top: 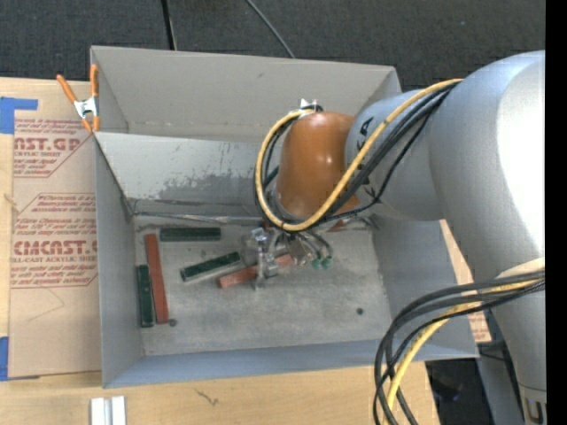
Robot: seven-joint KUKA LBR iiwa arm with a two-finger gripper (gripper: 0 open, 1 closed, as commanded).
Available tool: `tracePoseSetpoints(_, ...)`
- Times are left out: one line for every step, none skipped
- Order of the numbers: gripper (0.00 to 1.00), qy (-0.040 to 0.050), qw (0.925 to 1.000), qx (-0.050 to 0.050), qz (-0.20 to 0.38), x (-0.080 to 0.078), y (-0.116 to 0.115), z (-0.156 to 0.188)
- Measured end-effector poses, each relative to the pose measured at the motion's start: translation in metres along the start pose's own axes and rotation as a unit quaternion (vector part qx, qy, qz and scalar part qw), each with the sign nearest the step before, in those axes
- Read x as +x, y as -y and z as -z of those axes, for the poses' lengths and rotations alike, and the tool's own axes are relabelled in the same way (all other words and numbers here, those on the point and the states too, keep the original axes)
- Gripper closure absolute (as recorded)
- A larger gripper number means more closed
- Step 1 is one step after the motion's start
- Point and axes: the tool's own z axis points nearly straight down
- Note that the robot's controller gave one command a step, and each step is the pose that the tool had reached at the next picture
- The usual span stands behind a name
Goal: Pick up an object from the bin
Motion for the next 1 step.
tracePoseSetpoints(1.00, -0.0008, 1.0000, 0.000, 0.000, 0.0004, -0.0001, 0.0061)
